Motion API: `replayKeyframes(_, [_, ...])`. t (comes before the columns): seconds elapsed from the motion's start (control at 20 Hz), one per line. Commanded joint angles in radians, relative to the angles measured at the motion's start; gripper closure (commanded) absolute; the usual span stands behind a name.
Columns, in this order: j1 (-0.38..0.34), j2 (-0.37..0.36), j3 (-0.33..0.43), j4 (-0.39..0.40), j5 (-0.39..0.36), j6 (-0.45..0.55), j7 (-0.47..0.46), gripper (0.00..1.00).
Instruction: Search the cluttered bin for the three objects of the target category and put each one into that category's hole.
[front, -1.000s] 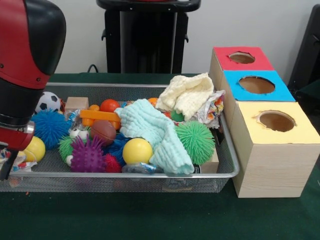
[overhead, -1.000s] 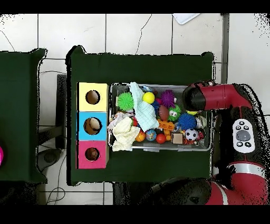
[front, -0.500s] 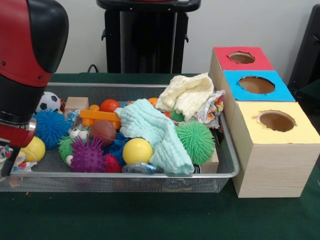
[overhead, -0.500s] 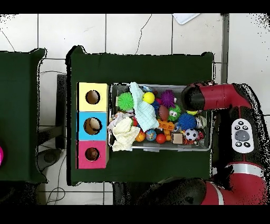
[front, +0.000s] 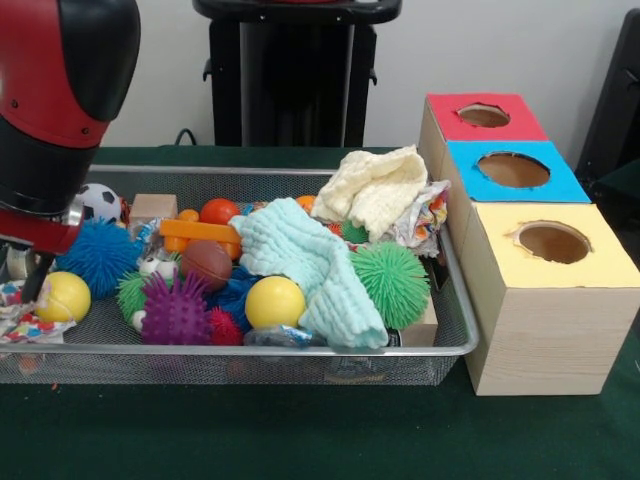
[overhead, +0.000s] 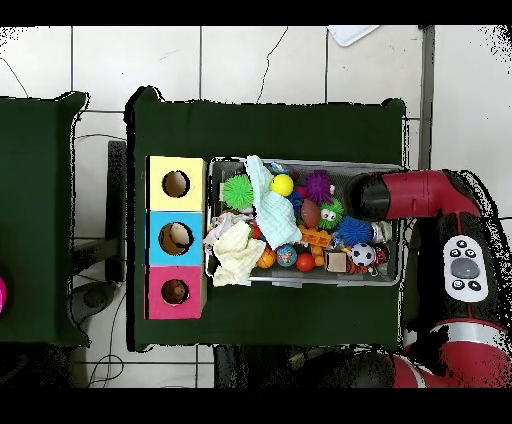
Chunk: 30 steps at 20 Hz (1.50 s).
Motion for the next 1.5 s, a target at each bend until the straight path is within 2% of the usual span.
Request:
replayKeyframes(0.05, [0.003, 0.001, 0.015, 0.101, 0.020, 0.133, -0.123, 0.00])
replayKeyframes(0.25, [-0.002, 0.047, 0.025, 0.078, 0.022, 0.120, -0.097, 0.00])
replayKeyframes(0.7, [-0.024, 0.104, 0.039, 0.091, 0.020, 0.019, -0.037, 0.00])
replayKeyframes(1.2, [-0.037, 0.156, 0.053, 0.057, 0.022, -0.012, -0.034, 0.00])
replayKeyframes(1.3, [-0.051, 0.160, 0.067, 0.064, 0.025, -0.047, -0.032, 0.00])
replayKeyframes(1.5, [-0.065, 0.168, 0.079, 0.065, 0.002, -0.182, 0.006, 0.00])
